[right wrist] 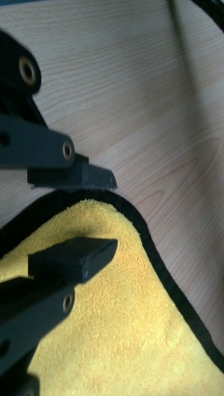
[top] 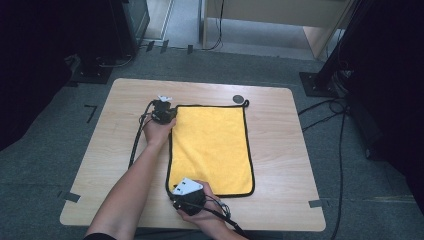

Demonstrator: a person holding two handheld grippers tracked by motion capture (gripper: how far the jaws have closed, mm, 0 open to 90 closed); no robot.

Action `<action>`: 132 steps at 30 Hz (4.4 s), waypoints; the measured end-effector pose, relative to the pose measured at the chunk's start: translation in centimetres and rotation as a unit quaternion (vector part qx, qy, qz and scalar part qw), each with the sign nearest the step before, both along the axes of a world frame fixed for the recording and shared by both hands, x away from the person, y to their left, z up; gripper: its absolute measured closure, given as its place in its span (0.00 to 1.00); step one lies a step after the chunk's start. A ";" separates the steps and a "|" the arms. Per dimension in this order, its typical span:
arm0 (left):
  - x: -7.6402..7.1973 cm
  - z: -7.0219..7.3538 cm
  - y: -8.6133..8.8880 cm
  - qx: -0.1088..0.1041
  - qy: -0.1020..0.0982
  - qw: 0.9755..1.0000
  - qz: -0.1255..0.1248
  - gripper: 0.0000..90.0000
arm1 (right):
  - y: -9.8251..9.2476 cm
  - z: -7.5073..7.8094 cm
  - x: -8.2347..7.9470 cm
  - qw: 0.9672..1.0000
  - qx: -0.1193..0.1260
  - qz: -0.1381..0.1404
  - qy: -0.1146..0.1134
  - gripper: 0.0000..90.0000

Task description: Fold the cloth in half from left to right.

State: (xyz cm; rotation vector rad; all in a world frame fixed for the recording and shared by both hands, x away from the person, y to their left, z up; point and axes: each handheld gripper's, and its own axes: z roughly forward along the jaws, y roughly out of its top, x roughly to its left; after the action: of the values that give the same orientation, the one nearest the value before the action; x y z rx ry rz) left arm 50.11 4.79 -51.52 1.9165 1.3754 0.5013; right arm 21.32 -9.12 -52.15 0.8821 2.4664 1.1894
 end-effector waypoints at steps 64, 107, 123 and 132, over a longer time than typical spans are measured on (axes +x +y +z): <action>-0.1 3.5 -7.2 -0.003 -0.032 0.998 -0.054 0.97 | -7.7 2.1 -3.4 0.994 0.002 -0.080 -0.073 0.96; -0.9 0.0 -2.5 -0.004 -0.018 1.000 -0.012 0.82 | -12.6 0.8 -0.9 0.985 -0.037 -0.163 -0.050 0.85; 0.5 -0.1 -4.1 -0.006 -0.013 1.000 -0.023 0.88 | -11.9 0.2 -2.1 0.985 -0.049 -0.159 -0.036 0.93; 0.1 0.0 -3.6 -0.023 -0.026 0.999 -0.019 0.68 | -13.4 1.8 -0.5 0.983 -0.021 -0.178 -0.044 0.81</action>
State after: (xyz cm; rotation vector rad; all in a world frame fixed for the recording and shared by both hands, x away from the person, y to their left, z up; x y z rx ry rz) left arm 50.19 1.15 -51.51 1.8760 1.3044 0.4951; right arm 20.81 -22.53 -50.39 1.1711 2.1380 1.0217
